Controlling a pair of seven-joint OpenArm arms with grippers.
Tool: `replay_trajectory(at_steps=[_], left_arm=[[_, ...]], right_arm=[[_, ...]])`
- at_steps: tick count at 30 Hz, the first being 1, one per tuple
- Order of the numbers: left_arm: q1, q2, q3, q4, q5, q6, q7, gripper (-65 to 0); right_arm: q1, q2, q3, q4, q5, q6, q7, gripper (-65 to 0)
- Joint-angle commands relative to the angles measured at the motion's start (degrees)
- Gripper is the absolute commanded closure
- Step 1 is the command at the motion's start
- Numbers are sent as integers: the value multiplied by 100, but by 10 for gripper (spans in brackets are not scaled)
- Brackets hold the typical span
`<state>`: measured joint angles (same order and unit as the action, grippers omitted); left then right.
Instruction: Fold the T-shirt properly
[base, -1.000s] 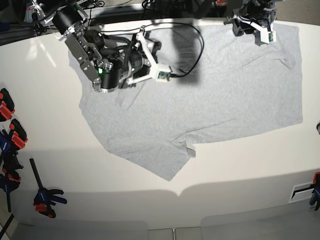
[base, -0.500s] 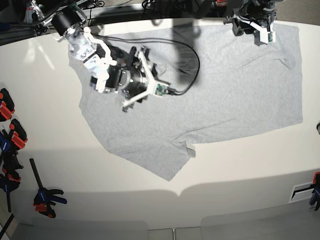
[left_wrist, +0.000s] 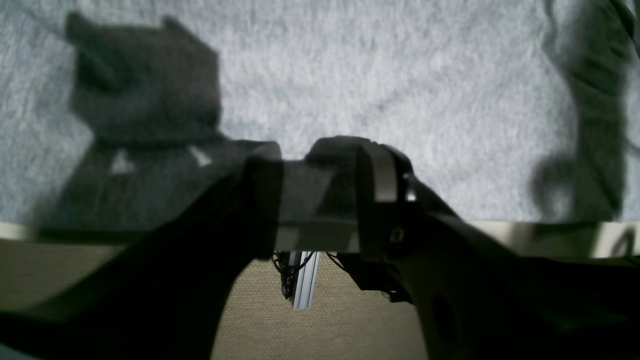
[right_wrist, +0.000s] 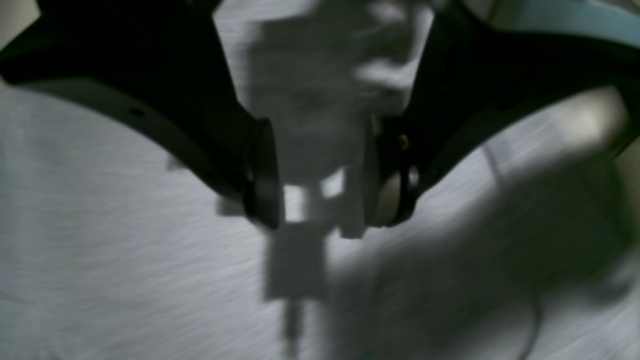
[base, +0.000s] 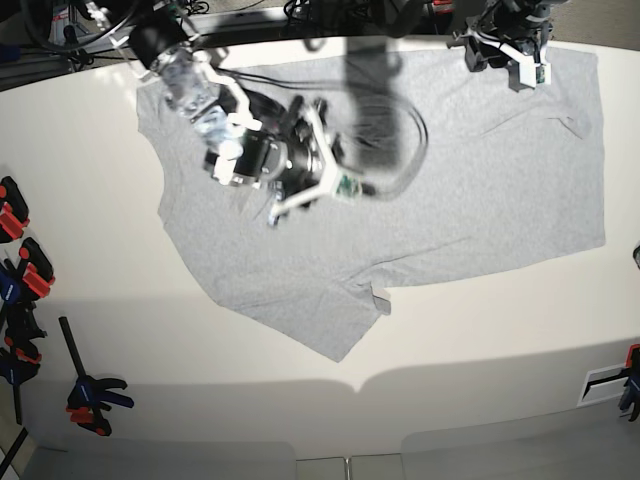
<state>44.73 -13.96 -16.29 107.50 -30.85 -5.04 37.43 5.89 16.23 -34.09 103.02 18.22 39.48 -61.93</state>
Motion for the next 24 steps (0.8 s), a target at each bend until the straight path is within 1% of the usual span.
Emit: replay_trajectory(at_steps=[1, 4, 6, 7, 9, 11, 12, 13, 17, 20, 22, 24], left_arm=[[81, -22, -15, 7, 98, 48, 157, -230], [81, -20, -15, 7, 96, 48, 155, -230], [81, -22, -15, 7, 96, 48, 157, -230], [81, -22, -15, 7, 96, 48, 155, -230], [79, -20, -15, 7, 96, 48, 153, -230], [79, -20, -15, 7, 98, 48, 155, -230], [81, -22, -15, 7, 96, 48, 155, -230], [81, -20, -15, 7, 94, 46, 155, -230], [83, -20, -15, 7, 94, 48, 157, -230], [81, -20, -15, 7, 94, 46, 157, -230], [81, -20, -15, 4, 94, 46, 155, -230], [83, -20, -15, 7, 94, 48, 157, -230]], right_arm=[[122, 120, 33, 195, 267, 52, -90, -261], [122, 463, 33, 352, 1141, 52, -595, -261], [103, 667, 33, 323, 1569, 52, -846, -261], [70, 763, 33, 291, 1663, 52, -876, -261], [-9, 918, 33, 151, 1626, 52, -839, -261], [-39, 984, 31, -55, 1620, 52, -778, -261], [-28, 979, 31, -177, 1526, 52, -710, -261], [-22, 977, 31, -282, 1316, 52, -498, -261], [-17, 962, 33, -595, 122, 52, 739, -261], [39, 896, 33, -704, -599, 52, 1215, -261], [164, 874, 33, -704, -807, 52, 1440, -261], [369, 824, 33, -704, -798, 52, 1504, -261]])
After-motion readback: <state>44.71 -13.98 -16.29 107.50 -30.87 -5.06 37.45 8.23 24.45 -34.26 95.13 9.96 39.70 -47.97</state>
